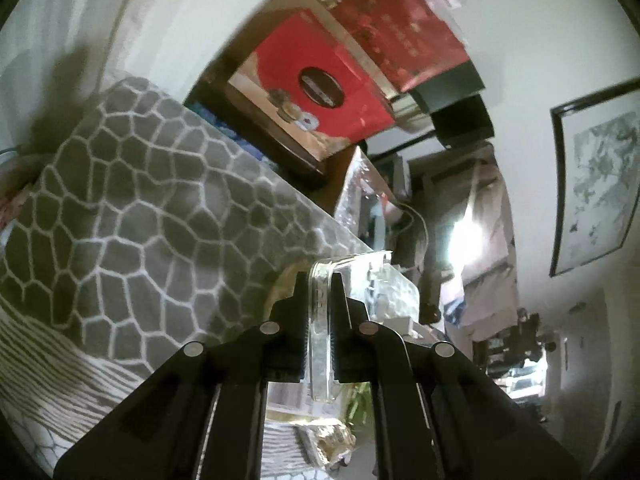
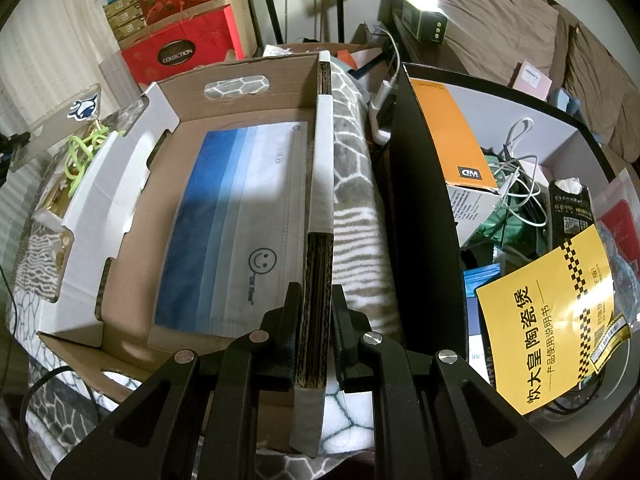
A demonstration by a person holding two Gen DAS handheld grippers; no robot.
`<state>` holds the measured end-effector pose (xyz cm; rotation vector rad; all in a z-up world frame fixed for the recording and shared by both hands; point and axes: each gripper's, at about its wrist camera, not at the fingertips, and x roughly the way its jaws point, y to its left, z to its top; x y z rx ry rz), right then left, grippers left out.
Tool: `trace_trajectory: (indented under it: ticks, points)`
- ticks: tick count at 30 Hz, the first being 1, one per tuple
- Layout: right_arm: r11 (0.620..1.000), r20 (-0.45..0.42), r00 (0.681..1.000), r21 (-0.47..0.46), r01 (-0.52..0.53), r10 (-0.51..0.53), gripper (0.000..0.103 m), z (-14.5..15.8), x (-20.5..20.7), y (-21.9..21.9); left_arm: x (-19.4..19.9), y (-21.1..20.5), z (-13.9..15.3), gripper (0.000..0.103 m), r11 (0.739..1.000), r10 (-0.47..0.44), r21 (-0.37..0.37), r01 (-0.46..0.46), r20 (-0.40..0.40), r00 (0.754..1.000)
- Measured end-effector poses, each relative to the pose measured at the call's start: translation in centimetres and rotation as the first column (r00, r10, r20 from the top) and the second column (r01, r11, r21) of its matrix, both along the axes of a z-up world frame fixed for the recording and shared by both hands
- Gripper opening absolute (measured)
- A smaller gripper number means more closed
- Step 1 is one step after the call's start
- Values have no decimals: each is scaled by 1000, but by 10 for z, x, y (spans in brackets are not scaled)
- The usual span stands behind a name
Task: Organize objects
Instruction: 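Grasp the clear shark-sticker phone case with the left tool and lift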
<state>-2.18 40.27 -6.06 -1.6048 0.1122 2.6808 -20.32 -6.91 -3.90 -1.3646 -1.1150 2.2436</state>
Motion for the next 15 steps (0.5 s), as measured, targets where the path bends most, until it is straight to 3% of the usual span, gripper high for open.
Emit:
trace_trajectory:
  ticks: [8, 15]
  points:
    - [1000, 0, 1000, 1, -1, 1, 13, 0, 0, 0, 6, 13, 26, 8, 999, 3, 35, -1, -56, 998]
    - [1000, 0, 1000, 2, 2, -2, 13, 0, 0, 0, 11, 35, 40, 8, 996, -61, 63, 66, -72, 996]
